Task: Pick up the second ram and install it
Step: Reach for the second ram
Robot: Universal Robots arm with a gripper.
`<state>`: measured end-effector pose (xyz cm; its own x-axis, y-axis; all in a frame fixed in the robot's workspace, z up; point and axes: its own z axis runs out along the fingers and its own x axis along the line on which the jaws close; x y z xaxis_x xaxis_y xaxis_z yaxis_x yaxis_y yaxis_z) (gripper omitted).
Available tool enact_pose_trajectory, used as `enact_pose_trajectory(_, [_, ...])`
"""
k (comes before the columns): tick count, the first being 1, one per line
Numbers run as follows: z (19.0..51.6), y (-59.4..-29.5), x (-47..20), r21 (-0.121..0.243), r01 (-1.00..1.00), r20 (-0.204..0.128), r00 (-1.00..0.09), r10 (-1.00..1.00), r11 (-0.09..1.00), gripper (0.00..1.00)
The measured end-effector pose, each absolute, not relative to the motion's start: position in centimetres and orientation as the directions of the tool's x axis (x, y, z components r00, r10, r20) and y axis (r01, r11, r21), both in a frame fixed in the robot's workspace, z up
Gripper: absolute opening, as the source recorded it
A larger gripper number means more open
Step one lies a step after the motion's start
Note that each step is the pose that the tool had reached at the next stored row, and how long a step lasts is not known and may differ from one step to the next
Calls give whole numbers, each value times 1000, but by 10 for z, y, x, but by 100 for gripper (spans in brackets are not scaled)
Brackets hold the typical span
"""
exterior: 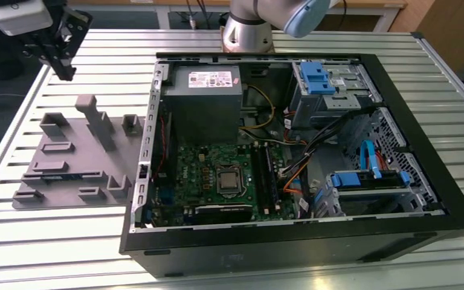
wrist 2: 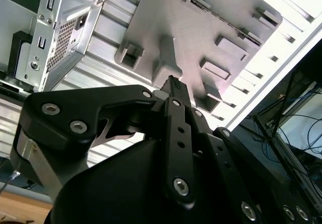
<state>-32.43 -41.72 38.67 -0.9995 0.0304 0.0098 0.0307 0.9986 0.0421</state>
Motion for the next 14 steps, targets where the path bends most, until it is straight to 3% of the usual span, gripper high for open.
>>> enact_pose_trajectory(14, [386, -419, -336, 42, 30, 10, -1000, 30, 999, 11])
